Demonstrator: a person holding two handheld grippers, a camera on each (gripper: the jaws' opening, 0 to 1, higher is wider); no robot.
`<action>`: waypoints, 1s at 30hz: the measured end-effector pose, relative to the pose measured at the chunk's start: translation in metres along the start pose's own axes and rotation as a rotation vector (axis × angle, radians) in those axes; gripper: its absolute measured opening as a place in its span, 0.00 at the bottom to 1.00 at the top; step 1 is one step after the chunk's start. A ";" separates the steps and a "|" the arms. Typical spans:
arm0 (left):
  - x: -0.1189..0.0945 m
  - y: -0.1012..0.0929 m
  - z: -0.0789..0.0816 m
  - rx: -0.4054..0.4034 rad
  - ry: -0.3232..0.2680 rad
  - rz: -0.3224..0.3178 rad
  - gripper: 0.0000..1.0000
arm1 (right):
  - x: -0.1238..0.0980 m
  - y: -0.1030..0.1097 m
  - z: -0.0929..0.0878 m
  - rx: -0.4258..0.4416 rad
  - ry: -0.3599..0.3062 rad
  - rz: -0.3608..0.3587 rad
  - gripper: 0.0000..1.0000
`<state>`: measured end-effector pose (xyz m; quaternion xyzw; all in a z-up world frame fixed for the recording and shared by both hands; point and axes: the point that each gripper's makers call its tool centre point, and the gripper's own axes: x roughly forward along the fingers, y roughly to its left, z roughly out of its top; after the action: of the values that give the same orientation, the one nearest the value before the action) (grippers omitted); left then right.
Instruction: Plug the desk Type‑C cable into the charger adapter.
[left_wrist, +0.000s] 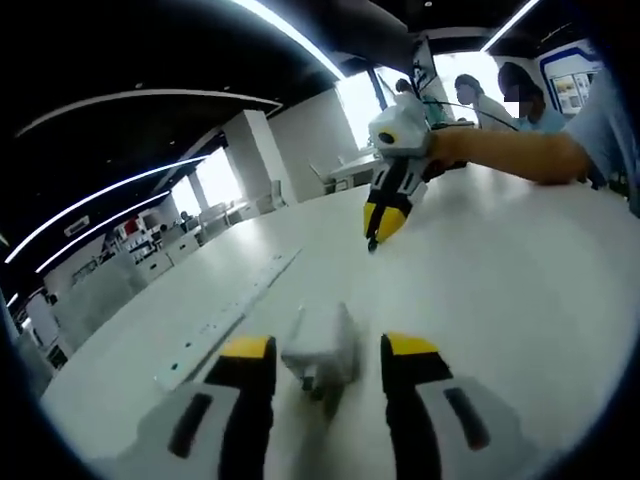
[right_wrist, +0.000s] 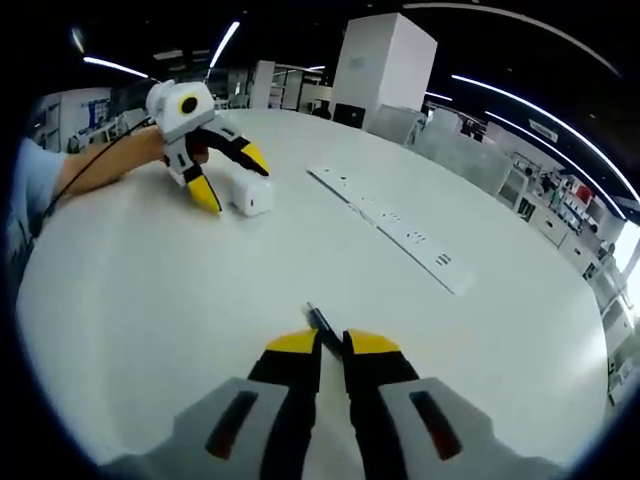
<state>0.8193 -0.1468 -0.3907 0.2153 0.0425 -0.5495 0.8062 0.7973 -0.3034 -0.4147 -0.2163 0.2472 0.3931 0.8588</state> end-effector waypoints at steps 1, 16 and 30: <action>0.001 0.000 0.000 -0.003 0.000 0.000 0.46 | 0.000 0.000 0.000 -0.002 -0.001 0.000 0.12; -0.003 0.001 0.004 -0.015 -0.006 0.033 0.29 | 0.001 0.000 0.002 -0.007 -0.004 -0.004 0.12; -0.017 -0.009 0.005 -0.028 -0.023 -0.078 0.28 | 0.002 0.000 0.003 -0.017 0.006 -0.007 0.11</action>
<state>0.8032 -0.1367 -0.3839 0.1957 0.0490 -0.5821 0.7877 0.7987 -0.3003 -0.4136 -0.2258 0.2457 0.3915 0.8575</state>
